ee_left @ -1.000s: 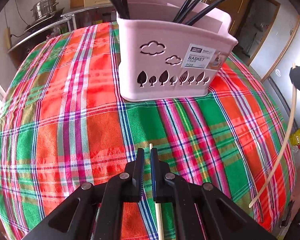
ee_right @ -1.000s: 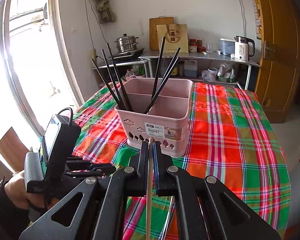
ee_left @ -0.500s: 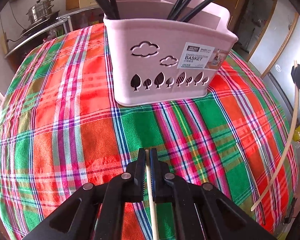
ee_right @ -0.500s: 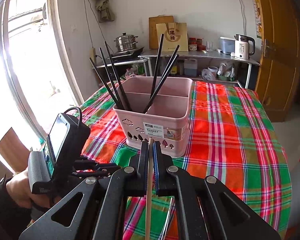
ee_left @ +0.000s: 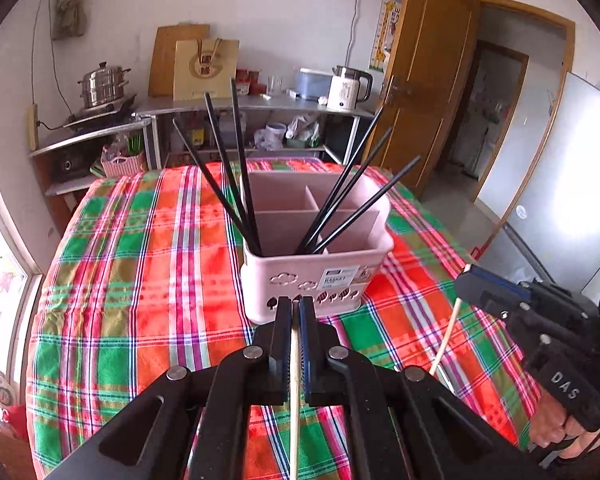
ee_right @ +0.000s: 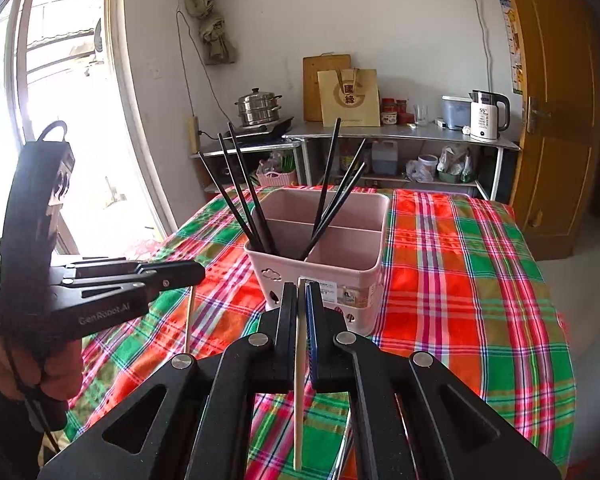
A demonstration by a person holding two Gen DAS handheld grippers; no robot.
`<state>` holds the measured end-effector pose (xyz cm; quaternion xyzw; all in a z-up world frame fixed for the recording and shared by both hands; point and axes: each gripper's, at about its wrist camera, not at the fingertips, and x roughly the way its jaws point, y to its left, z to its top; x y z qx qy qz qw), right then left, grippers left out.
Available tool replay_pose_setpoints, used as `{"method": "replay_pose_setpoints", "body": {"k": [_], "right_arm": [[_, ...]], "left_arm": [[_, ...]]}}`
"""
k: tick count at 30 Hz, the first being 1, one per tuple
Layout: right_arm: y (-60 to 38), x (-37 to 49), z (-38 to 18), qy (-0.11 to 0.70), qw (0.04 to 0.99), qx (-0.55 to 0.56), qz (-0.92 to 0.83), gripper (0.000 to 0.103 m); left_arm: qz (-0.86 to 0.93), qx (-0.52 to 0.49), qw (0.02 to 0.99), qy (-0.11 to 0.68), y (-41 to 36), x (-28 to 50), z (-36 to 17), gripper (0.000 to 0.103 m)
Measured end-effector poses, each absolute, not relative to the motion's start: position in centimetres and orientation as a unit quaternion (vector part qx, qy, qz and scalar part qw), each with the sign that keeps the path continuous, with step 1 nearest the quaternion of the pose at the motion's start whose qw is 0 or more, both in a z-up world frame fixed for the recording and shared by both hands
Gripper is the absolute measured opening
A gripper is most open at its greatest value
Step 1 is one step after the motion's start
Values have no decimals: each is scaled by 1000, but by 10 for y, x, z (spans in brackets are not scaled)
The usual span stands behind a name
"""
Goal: Organize utensils
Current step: 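Lift the light chopsticks with both grippers and carry them above the pink basket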
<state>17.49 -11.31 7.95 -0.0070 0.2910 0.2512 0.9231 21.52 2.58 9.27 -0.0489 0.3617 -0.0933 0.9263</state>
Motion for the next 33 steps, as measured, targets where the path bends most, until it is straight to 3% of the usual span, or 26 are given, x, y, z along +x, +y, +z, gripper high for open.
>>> {"method": "replay_pose_setpoints", "body": {"k": [11,33], "right_arm": [[-112,161,83,285,924,-11,255,5],[-120,140,95,293,918,-60,261,5]], "left_arm": [[-105,-53,939,324,26,176,107,3],[-114,-21,931,345,43,133,118,4]]}}
